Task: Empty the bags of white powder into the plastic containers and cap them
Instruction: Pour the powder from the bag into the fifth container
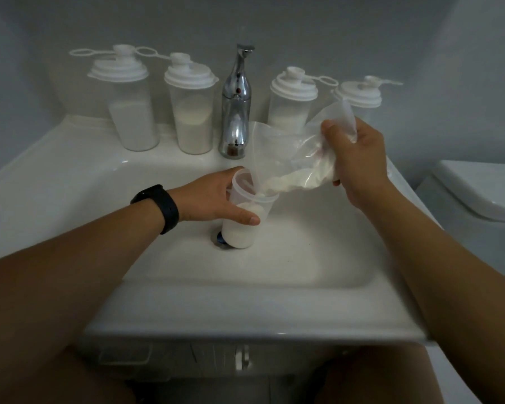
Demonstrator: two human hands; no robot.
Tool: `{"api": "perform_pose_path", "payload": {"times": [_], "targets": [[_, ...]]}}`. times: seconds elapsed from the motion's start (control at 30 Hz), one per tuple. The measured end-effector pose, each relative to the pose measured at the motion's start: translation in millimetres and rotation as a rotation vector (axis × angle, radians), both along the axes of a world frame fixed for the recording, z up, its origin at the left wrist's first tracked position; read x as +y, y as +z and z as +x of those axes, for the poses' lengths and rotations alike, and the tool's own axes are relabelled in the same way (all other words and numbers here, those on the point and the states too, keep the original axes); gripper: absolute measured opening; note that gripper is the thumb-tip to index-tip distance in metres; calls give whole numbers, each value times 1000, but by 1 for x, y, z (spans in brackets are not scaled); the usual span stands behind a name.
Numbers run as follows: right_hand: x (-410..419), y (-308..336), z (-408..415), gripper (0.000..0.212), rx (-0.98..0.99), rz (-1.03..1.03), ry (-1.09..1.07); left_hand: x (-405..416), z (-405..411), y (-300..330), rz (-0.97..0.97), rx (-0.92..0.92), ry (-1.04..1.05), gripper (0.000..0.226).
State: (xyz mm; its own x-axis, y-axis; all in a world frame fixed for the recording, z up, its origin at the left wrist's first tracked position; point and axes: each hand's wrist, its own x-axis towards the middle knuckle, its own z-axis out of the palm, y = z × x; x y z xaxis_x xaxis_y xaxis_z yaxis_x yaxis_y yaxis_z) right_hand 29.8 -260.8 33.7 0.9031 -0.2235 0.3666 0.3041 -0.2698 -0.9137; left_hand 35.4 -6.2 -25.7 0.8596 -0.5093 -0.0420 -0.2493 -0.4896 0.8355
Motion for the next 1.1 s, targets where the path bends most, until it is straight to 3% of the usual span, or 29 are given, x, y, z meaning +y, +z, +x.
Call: {"api": "perform_pose_path", "payload": {"times": [0.27, 1.1], "targets": [[1, 2, -2, 9, -22, -24, 0, 0, 0, 2, 8, -6, 4, 79], [-1, 7, -2, 11, -142, -64, -19, -2, 0, 2, 4, -4, 3, 82]]}}
